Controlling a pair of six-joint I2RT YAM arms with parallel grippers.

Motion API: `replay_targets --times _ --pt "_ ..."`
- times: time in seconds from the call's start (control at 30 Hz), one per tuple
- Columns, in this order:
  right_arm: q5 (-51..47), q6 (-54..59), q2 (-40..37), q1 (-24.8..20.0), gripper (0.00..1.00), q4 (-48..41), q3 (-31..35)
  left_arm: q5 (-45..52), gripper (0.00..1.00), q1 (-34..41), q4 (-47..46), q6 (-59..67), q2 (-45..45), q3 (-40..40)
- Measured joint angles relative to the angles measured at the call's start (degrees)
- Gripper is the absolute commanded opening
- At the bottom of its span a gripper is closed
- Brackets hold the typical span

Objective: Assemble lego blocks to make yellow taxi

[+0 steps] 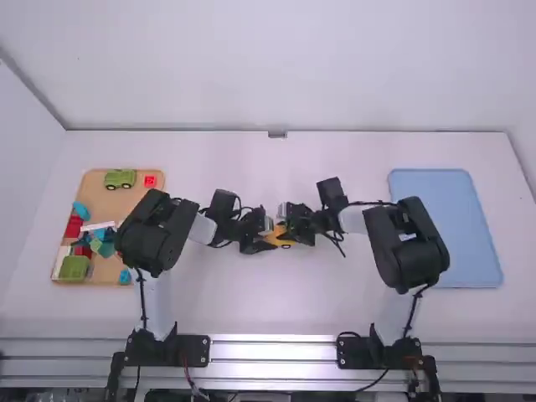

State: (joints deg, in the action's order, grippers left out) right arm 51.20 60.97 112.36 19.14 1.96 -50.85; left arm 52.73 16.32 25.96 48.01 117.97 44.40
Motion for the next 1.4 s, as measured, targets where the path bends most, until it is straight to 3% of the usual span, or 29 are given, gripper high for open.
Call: replay_targets --times 0.2,0.57,0.97,1.13,1.4 --pt "-5.3 1.0 -0.5 3.9 0.00 -0.5 -0.9 0.0 0.16 -0.1 0.1 -0.1 0.0 0.0" --pt "-3.6 2.5 -0.4 2.9 0.00 -0.5 -0.7 -0.2 0.15 0.3 0.3 -0.5 0.0 0.0" --pt "6.1 5.4 -0.4 -2.8 0.00 1.1 1.6 1.5 0.14 1.9 1.2 -2.6 0.0 1.2" --pt "6.1 2.4 -0.4 -2.5 0.00 3.1 2.0 1.3 0.02 1.8 1.2 -2.6 0.0 1.3" --pt "2.6 -2.8 -0.4 0.2 0.00 5.3 2.3 0.6 0.02 1.1 -0.2 -1.0 0.1 0.8"
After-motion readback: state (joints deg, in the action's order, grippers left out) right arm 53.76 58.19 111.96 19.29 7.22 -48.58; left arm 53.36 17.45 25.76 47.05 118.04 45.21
